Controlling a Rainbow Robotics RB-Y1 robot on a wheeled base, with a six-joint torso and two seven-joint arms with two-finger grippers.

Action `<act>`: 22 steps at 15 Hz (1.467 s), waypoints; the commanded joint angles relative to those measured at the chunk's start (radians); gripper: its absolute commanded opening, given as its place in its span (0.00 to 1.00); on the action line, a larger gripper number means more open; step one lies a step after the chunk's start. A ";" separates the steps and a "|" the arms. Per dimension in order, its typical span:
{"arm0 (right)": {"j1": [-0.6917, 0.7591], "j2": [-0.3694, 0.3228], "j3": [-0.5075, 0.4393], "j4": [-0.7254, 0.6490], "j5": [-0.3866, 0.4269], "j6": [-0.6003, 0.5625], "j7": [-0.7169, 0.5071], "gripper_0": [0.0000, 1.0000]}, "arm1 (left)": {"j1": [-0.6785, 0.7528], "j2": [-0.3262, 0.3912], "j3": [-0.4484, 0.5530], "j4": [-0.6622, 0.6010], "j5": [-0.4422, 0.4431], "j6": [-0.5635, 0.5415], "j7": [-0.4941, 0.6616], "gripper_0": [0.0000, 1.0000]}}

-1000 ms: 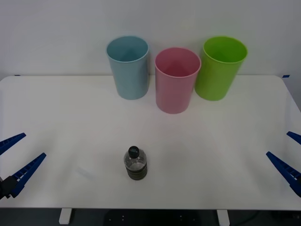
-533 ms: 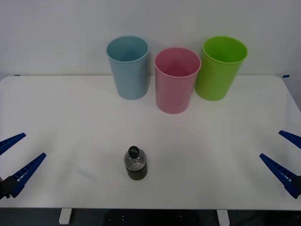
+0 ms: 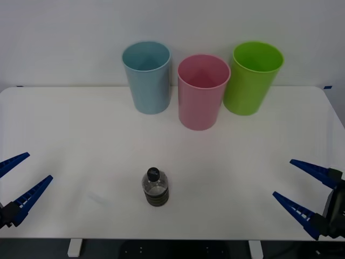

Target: Grasp the object on the table and drop it into the matching bin: aluminum can to the light blue bin, PET bottle to the pink bin.

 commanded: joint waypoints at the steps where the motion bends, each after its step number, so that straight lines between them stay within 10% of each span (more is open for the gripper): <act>1: -0.008 0.000 0.059 0.000 0.022 0.005 0.028 1.00 | 0.000 0.000 0.000 0.000 0.000 0.000 0.000 1.00; 22: -0.295 0.049 0.524 0.265 0.104 0.186 0.298 1.00 | 0.000 0.000 0.000 0.000 0.000 0.000 0.000 1.00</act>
